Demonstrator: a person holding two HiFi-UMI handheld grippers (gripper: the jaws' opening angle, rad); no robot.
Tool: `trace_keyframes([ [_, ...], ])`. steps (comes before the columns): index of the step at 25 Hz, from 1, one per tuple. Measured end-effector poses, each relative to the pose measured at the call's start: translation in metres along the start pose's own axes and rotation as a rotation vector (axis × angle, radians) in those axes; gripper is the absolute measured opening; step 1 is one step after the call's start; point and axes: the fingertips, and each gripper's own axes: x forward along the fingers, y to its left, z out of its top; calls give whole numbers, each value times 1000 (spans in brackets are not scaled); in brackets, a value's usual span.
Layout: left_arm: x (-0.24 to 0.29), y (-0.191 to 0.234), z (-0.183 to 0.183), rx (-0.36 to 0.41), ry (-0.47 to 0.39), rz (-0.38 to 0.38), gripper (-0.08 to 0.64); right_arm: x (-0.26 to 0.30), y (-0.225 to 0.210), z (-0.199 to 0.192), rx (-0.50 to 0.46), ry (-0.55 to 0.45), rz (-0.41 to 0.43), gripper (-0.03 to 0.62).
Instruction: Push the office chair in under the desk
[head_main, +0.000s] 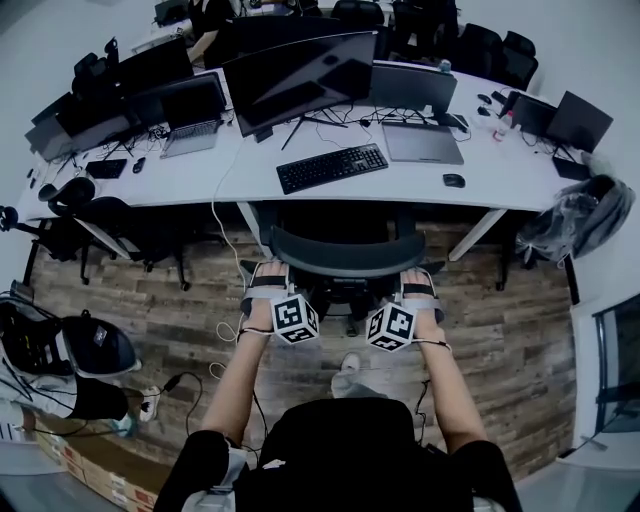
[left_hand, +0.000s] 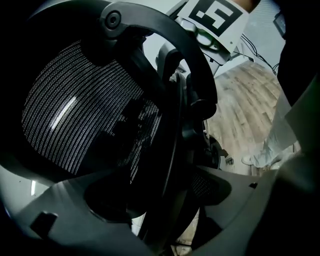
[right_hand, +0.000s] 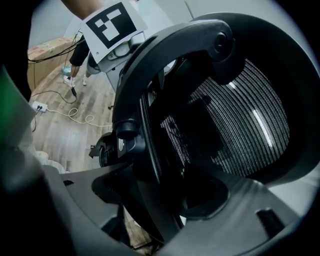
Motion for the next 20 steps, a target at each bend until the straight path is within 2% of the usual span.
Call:
trace_keyframes([
  [20, 115, 67, 28, -31, 42, 17, 380, 104, -86, -45, -17, -44, 21, 327],
])
